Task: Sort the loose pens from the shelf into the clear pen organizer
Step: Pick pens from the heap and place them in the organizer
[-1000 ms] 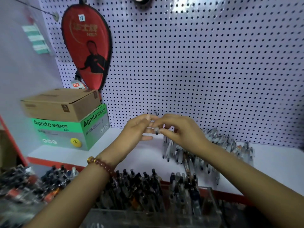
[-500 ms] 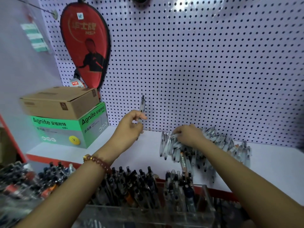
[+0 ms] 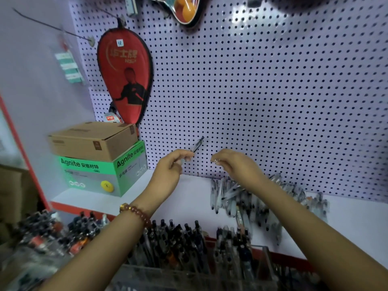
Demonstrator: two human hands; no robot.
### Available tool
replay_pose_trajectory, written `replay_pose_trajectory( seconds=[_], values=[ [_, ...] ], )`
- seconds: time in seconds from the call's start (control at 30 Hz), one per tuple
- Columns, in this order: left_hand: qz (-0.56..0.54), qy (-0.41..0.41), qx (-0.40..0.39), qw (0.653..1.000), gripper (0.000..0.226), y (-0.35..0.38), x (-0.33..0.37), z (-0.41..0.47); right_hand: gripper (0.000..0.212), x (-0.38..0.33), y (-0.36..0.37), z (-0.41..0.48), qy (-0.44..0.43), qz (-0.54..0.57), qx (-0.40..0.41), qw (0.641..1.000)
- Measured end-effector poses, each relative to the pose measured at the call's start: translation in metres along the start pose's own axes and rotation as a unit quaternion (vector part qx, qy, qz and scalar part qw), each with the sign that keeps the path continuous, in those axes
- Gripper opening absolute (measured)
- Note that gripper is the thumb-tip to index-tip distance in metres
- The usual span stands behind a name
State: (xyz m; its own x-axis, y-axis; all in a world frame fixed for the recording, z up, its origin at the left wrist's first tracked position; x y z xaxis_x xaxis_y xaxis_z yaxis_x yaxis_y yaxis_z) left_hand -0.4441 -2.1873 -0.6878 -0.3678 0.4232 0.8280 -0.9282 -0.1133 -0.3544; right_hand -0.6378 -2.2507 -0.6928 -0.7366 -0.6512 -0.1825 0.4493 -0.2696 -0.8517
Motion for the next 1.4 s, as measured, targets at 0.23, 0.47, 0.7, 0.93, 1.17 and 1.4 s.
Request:
replay_pose_trajectory(
  seconds=[0.23,0.47,0.7,0.93,1.17,1.4],
  values=[
    [-0.100,-0.007,0.069,0.993,0.029,-0.025,0.048,-0.014,0.019,-0.108,-0.067,-0.011,-0.201,0.028,0.295,0.934],
    [-0.279,-0.037,0.029,0.959,0.024,-0.071,0.078,-0.088,0.026,-0.206,-0.039,-0.034,-0.315,-0.105,0.165,0.929],
    [-0.102,0.046,0.106,0.988,0.005,-0.119,0.043,-0.160,0.017,-0.253,-0.001,-0.055,-0.162,0.199,-0.030,0.966],
    [0.089,0.052,0.057,0.993,0.045,-0.123,-0.005,-0.211,0.028,-0.264,0.025,-0.050,0.090,0.554,-0.199,0.804],
    [0.022,-0.034,-0.058,0.998,0.012,-0.133,-0.020,-0.218,0.024,-0.271,0.053,-0.054,0.031,0.477,-0.082,0.874],
    [0.150,-0.114,-0.076,0.979,0.023,-0.159,-0.051,-0.225,0.019,-0.285,0.070,-0.066,-0.152,0.147,-0.020,0.977]
  ],
)
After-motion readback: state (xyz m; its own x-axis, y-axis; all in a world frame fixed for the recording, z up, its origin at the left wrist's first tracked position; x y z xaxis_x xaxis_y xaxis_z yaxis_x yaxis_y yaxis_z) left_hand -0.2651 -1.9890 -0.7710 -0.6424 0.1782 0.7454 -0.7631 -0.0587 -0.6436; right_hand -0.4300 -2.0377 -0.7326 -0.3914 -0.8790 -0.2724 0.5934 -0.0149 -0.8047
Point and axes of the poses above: each hand's wrist, its own z-axis towards the middle knuckle, its own y-axis out of the palm, x = y × z, the point moved 2 cm from there along z, towards the middle knuckle, and after that the axes turned 5 degrees about -x, right-handed, at the moved point
